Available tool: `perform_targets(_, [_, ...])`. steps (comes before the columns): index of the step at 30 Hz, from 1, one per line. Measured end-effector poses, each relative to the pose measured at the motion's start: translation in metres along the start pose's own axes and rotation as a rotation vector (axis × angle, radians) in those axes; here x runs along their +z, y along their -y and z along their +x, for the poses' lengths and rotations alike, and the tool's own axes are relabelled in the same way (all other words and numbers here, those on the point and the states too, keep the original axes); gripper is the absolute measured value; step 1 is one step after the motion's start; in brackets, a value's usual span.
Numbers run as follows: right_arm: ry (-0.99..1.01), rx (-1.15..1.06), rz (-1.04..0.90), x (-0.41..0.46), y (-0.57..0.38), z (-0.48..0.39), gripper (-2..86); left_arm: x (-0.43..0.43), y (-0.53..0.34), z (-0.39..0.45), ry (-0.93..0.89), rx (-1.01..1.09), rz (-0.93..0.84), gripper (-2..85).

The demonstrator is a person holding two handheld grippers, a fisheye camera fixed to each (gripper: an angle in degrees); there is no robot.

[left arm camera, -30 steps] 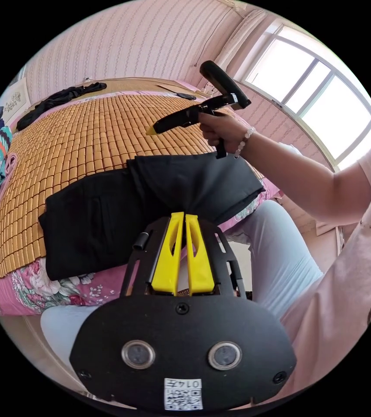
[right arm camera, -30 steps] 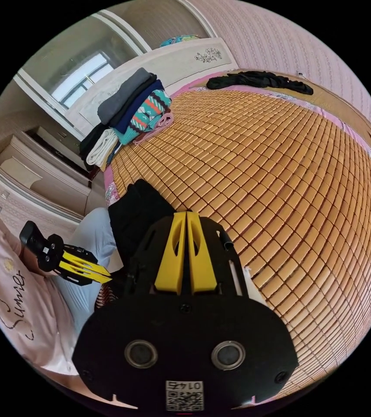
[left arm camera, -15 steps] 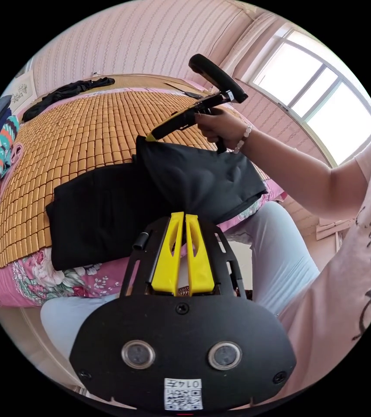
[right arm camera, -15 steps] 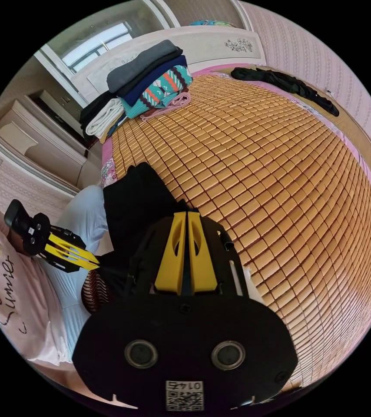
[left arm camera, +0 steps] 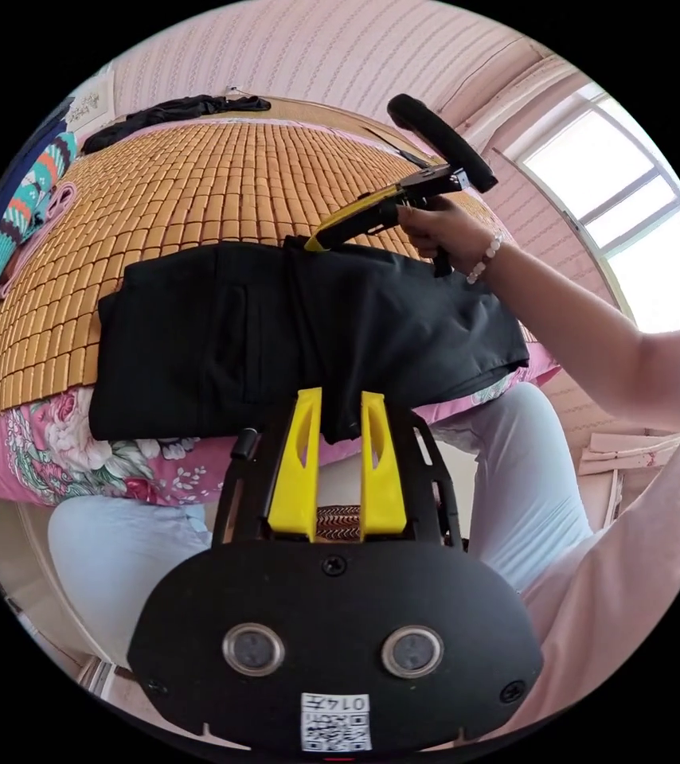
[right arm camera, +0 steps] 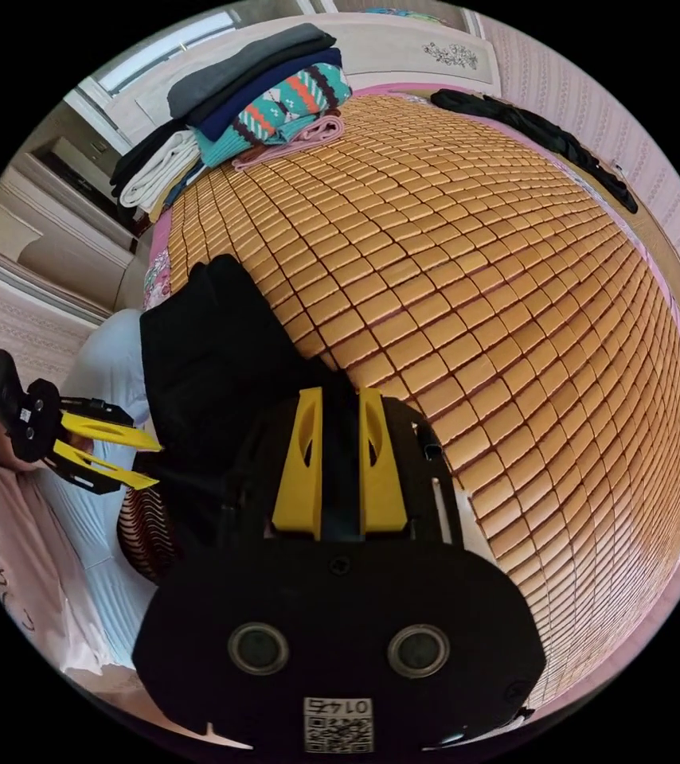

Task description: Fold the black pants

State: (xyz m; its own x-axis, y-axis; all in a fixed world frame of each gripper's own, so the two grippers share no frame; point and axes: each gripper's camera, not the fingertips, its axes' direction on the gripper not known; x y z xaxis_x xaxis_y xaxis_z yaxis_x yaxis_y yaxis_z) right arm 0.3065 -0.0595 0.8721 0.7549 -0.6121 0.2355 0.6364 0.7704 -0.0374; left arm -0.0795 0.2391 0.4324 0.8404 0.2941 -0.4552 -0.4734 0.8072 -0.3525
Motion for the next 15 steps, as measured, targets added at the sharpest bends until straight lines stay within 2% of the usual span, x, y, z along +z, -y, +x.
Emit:
perform_targets(5, [0.067, -0.014, 0.014, -0.005, -0.006, 0.016, 1.8, -0.004, -0.005, 0.000, -0.022, -0.026, -0.033, 10.2])
perform_targets(15, [0.088, -0.018, -0.008, -0.010, -0.013, 0.041, 2.8, -0.012, -0.019, 0.001, -0.006, -0.039, -0.051, 11.1])
